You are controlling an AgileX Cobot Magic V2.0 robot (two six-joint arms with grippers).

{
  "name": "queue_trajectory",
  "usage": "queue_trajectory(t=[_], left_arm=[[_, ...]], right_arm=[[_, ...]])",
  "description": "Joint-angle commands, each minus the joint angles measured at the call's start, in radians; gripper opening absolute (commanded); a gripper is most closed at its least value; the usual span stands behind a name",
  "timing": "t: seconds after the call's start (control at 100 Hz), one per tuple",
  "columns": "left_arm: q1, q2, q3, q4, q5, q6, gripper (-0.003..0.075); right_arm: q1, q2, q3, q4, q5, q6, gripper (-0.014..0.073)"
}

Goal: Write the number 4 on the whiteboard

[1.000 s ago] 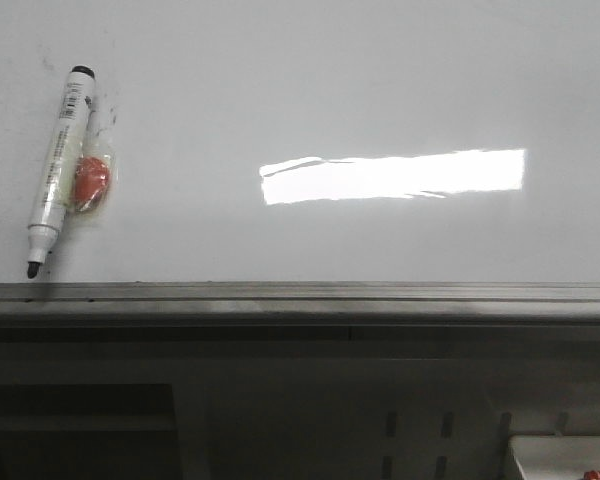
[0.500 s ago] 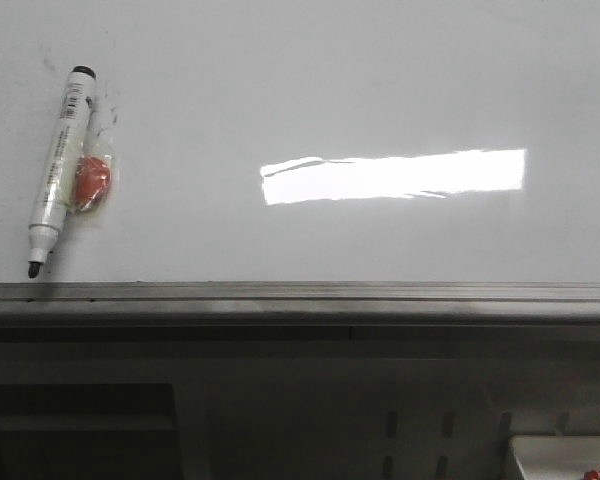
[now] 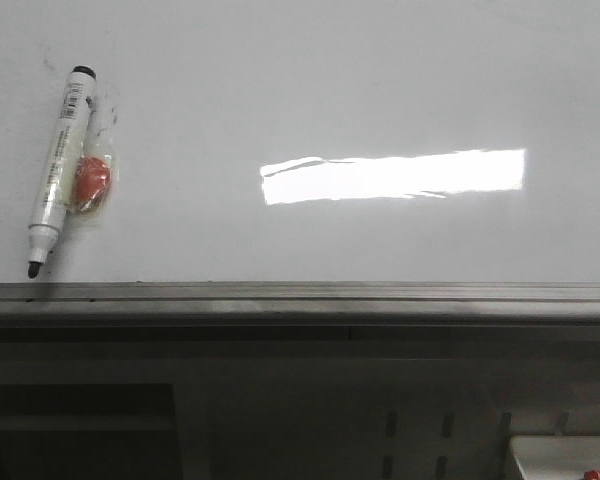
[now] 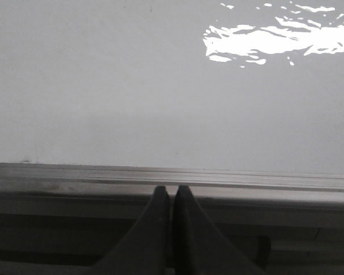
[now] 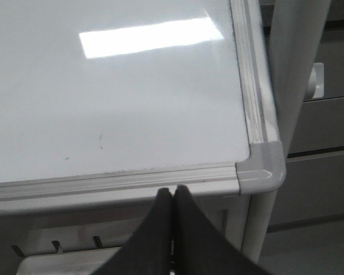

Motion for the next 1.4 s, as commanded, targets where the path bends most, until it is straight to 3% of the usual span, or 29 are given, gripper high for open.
queue_trajectory(t=[0.0, 0.17, 0.35, 0.61, 1.01, 1.2, 1.39], left_arm=[[0.001, -0.025, 0.034, 0.064, -0.097, 0.023, -0.0020], [0.001, -0.025, 0.034, 0.131, -0.144, 0.023, -0.0020], [0.001, -0.025, 0.034, 0.013, -0.205, 0.023, -0.0020], [0.001, -0.025, 0.034, 0.021, -0.210, 0.023, -0.0020], [-0.003, -0.013, 0.030, -0.032, -0.267, 0.023, -0.0020], [-0.003, 0.091, -0.008, -0.051, -0.245, 0.023, -0.0020], [-0.003, 0.266, -0.123, 0.026, -0.233, 0.023, -0.0020]], right_arm=[[0.003, -0.016, 0.025, -0.014, -0.016, -0.007, -0.0064], [0.003, -0.016, 0.025, -0.014, -0.016, -0.007, -0.0064], [0.003, -0.016, 0.025, -0.014, -0.041, -0.007, -0.0064], [0.003, -0.016, 0.025, -0.014, -0.043, -0.007, -0.0064], [0.003, -0.002, 0.025, 0.039, -0.159, -0.007, -0.0064], [0.025, 0.097, 0.008, 0.161, -0.155, -0.007, -0.0064], [0.087, 0.287, -0.088, 0.163, -0.112, -0.007, -0.0064]])
